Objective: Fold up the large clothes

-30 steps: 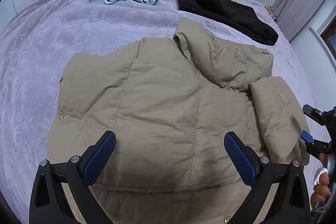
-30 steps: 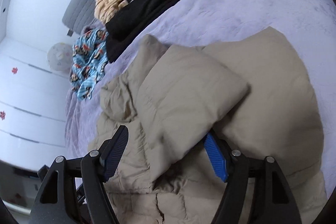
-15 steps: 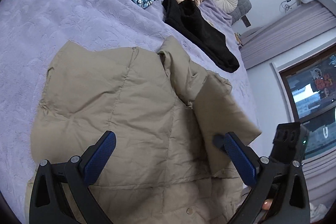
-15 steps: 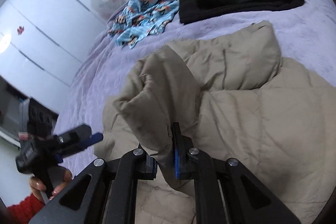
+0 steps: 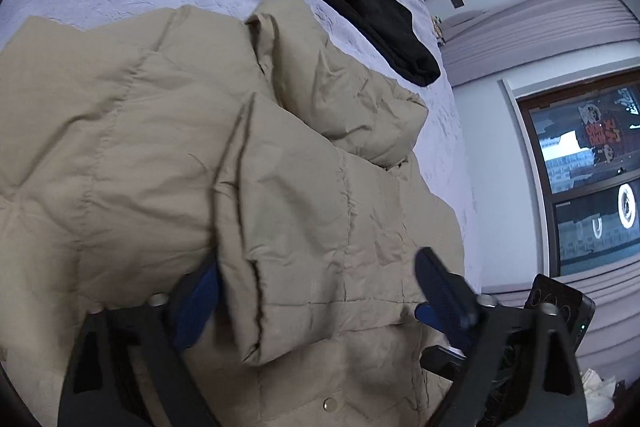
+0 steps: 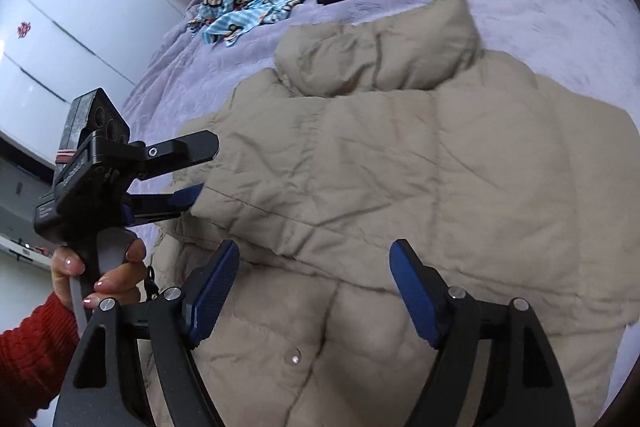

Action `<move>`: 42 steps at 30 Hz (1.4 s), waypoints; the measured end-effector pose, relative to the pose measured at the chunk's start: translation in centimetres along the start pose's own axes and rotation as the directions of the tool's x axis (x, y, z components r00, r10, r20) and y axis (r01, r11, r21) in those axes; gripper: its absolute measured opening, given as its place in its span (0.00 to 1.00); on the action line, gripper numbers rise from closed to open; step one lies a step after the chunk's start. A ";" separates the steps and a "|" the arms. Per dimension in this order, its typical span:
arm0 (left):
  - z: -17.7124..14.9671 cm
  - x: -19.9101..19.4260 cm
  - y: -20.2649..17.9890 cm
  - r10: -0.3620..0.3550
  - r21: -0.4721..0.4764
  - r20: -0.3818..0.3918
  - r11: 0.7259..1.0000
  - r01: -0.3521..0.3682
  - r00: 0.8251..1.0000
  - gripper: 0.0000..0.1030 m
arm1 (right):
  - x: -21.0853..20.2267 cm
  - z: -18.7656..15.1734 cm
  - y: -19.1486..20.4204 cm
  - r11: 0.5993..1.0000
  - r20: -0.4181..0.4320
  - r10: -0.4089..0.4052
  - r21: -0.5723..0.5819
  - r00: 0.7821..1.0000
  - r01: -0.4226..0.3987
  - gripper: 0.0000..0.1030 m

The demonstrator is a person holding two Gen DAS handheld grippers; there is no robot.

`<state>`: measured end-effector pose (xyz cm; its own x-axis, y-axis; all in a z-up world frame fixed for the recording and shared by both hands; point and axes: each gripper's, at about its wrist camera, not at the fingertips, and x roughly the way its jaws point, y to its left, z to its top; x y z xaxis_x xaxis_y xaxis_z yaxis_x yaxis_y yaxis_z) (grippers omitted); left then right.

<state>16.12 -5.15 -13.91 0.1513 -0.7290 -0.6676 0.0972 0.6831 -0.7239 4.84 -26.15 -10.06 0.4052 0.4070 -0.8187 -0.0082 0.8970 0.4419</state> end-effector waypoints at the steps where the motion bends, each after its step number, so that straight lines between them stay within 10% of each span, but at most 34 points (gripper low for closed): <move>1: 0.2 1.1 -0.3 -0.001 0.004 -0.038 1.000 0.001 0.999 0.35 | -0.5 -0.6 -1.0 1.000 -0.010 0.003 0.027 1.000 -0.003 0.73; 2: 0.3 2.0 -0.6 0.001 0.006 -0.071 1.000 0.000 0.998 0.07 | -0.8 -1.2 -1.8 0.999 -0.020 0.003 0.045 1.000 -0.002 0.72; 7: 0.6 0.4 -4.3 -0.039 0.068 0.012 0.997 0.038 0.999 0.07 | -1.3 -3.8 -4.6 0.996 -0.063 -0.031 0.087 0.998 0.036 0.67; 13: 1.1 -5.7 -5.7 -0.101 0.085 0.156 0.992 0.088 0.983 0.07 | -2.2 -3.2 -7.7 0.977 -0.014 -0.205 0.057 0.979 0.206 0.32; 20: -0.6 -2.5 -1.5 0.032 0.013 0.043 0.999 -0.032 0.999 0.07 | -5.5 -2.1 -15.1 0.915 0.063 -0.376 0.181 0.924 0.360 0.02; 30: -2.3 0.6 0.9 0.145 -0.010 -0.009 0.989 -0.146 0.989 0.07 | -5.2 -3.2 -16.7 0.924 -0.007 -0.297 0.252 0.955 0.289 0.05; 35: -2.1 0.9 0.2 0.181 0.034 -0.004 0.983 -0.181 0.983 0.07 | -8.1 -4.6 -11.0 0.993 -0.058 -0.044 0.111 0.997 0.050 0.05; 42: -2.4 1.3 0.3 0.221 0.037 -0.008 0.975 -0.221 0.975 0.08 | -6.3 1.2 -15.2 0.948 0.064 -0.273 0.187 0.960 0.257 0.05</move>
<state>13.96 -5.96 -15.43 0.1612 -0.5600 -0.8126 0.0977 0.8284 -0.5515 3.49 -42.53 -11.19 0.4498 0.1345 -0.8829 0.2670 0.9231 0.2767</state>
